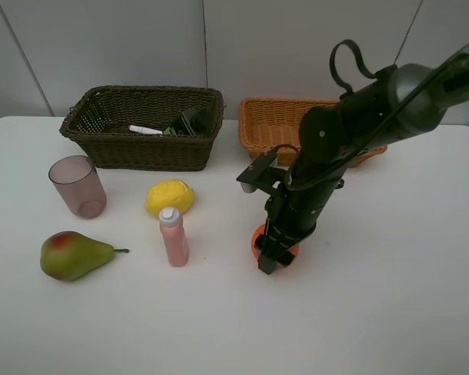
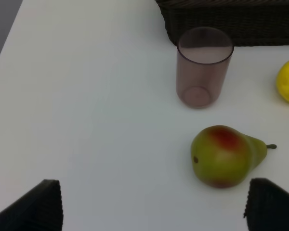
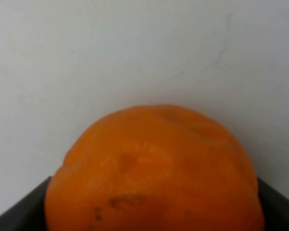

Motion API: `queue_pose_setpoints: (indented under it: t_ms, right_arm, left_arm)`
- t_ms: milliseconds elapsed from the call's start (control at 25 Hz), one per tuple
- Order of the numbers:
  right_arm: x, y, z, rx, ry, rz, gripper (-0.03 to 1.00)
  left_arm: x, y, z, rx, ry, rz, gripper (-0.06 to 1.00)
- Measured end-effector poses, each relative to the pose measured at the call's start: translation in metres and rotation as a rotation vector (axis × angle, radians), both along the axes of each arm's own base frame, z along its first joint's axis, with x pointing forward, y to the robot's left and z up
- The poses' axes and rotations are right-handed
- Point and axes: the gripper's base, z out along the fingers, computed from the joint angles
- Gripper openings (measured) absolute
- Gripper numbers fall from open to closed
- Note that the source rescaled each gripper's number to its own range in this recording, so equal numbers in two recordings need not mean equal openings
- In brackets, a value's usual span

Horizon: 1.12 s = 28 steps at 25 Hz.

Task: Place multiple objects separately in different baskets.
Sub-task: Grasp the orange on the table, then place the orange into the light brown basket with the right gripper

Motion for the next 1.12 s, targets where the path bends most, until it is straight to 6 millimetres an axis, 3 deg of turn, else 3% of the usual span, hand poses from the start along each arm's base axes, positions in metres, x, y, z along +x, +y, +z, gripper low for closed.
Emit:
queue_pose_setpoints:
  t_ms: [520,1120]
  right_arm:
    - [-0.001,0.000,0.005,0.008,-0.012,0.000,0.69]
    - [0.003,-0.003,0.073,0.140,-0.246,0.005,0.69]
  left_arm:
    - [0.000,0.000,0.000,0.000,0.000,0.000,1.00]
    - [0.000,0.000,0.000,0.000,0.000,0.000,1.00]
